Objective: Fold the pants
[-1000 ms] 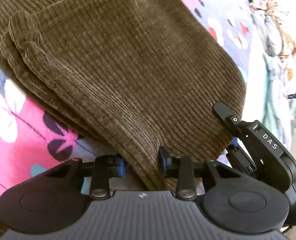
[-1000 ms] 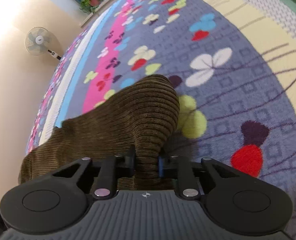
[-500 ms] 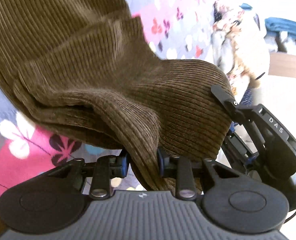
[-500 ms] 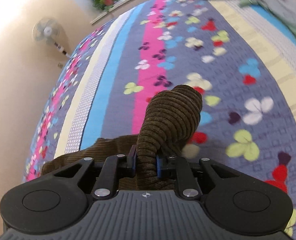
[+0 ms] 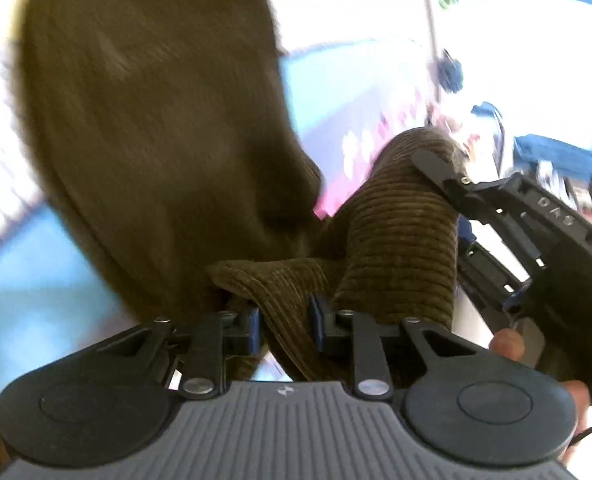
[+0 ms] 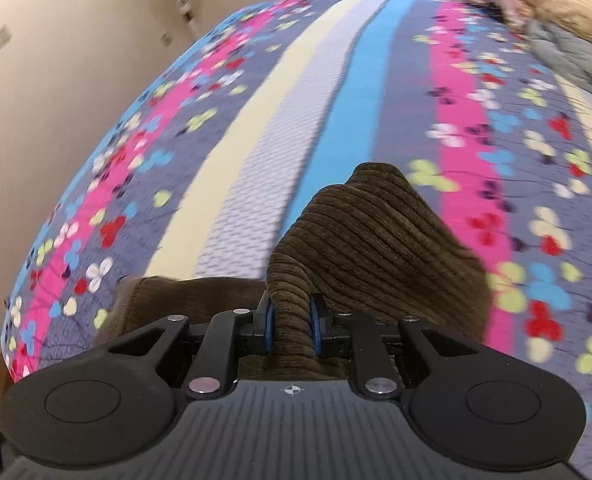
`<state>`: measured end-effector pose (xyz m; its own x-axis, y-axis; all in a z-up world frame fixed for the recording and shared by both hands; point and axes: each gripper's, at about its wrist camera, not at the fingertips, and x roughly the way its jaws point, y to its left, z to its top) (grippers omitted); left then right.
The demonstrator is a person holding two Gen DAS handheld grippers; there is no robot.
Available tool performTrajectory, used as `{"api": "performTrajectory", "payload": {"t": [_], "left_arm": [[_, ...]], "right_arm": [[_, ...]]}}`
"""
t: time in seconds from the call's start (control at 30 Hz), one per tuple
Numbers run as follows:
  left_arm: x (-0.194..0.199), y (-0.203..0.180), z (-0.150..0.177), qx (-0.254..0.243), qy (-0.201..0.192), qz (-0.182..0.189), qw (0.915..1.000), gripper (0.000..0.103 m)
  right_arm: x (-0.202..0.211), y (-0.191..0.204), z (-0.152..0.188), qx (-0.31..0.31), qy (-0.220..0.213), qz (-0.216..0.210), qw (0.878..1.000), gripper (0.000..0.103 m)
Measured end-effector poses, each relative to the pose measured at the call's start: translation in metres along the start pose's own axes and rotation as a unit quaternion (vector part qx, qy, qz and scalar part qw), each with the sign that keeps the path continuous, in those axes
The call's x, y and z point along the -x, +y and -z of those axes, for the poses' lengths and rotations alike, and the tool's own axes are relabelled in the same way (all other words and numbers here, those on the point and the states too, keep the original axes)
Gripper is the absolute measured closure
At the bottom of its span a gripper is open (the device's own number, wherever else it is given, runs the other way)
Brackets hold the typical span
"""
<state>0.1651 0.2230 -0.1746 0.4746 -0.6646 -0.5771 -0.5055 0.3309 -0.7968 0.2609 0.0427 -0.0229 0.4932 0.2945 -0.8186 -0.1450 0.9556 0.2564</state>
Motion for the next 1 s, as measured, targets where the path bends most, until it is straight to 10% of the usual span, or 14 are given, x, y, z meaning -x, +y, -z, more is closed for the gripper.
{"api": "performTrajectory", "payload": {"t": [0.3,0.33,0.4,0.47,0.6,0.77,1.0], "left_arm": [[0.062,0.073,-0.064,0.092,-0.018,-0.001,0.9956,0.070],[0.069,0.075,-0.067,0.085,-0.022,-0.003,0.9961,0.062],[0.093,0.072,-0.070,0.052,-0.066,-0.043,0.9955,0.014],[0.115,0.065,-0.073,0.017,-0.088,-0.065,0.9938,0.005],[0.156,0.037,-0.077,-0.055,-0.111,-0.057,0.9907,0.000],[0.157,-0.037,-0.068,-0.223,-0.098,-0.082,0.9665,0.000],[0.033,-0.082,-0.076,-0.293,0.049,-0.213,0.9310,0.005]], "right_arm": [[-0.112,0.122,0.008,0.041,0.070,-0.009,0.997,0.078],[-0.120,0.123,0.008,0.030,0.076,-0.019,0.996,0.075],[-0.125,0.119,0.006,-0.001,0.081,-0.061,0.995,0.056],[-0.121,0.108,0.000,-0.050,0.088,-0.135,0.986,0.031],[-0.083,0.076,-0.014,-0.121,0.066,-0.255,0.957,0.028],[0.001,0.002,0.005,-0.080,-0.044,-0.164,0.982,0.018],[0.030,-0.092,0.080,-0.162,-0.015,-0.103,0.981,0.018]]}}
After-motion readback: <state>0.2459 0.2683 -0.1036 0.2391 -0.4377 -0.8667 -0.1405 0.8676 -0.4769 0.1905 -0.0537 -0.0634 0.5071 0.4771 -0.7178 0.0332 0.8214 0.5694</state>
